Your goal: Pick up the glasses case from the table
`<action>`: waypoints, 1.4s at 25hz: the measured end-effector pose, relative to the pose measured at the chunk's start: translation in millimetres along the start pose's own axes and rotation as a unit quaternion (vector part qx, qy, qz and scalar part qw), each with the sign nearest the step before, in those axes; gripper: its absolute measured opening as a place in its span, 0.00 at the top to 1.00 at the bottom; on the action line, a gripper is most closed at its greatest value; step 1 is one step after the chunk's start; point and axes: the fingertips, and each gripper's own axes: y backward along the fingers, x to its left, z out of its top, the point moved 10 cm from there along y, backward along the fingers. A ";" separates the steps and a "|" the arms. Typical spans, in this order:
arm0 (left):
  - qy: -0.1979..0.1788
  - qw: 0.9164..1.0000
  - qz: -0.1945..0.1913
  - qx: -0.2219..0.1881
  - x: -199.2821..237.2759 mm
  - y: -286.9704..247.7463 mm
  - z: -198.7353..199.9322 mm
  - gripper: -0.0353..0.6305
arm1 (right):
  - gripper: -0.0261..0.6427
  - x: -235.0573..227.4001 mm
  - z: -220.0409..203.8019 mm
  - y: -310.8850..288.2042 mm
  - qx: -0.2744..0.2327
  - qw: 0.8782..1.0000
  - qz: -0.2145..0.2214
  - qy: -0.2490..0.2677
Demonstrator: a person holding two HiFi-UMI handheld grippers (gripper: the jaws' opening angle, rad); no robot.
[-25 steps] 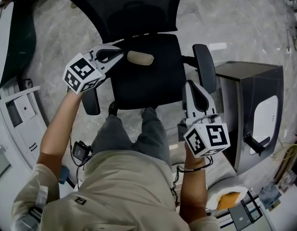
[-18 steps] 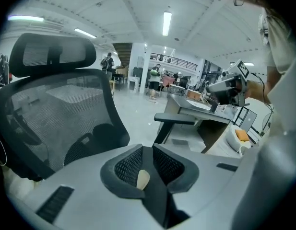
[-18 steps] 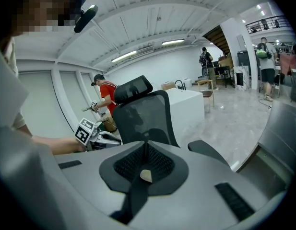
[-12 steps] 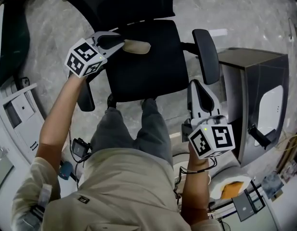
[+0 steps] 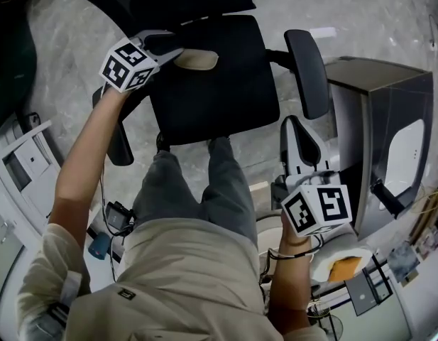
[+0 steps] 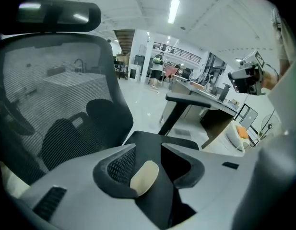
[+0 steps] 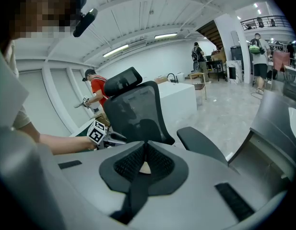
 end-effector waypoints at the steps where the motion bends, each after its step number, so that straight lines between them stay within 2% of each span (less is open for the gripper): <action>1: 0.001 1.000 -0.001 0.004 2.4 -5.2 -2.3 0.68 | 0.92 -0.9 -1.1 -0.5 0.002 1.000 -0.001 -0.001; 13: -0.016 0.998 -0.002 0.056 28.3 -68.7 -36.4 0.54 | 0.92 -20.2 -19.8 -9.7 0.024 0.999 -0.017 -0.015; 21: -0.050 0.993 -0.037 0.103 29.1 -115.0 -56.1 0.41 | 0.92 -37.1 -32.1 -18.5 0.033 0.999 -0.021 -0.029; 28: -0.089 0.983 -0.072 0.146 17.3 -151.8 -70.6 0.36 | 0.92 -48.1 -43.8 -20.3 0.041 0.998 -0.027 -0.041; 35: -0.135 0.968 -0.083 0.193 12.8 -179.1 -85.3 0.34 | 0.92 -58.1 -55.2 -22.3 0.048 0.997 -0.028 -0.048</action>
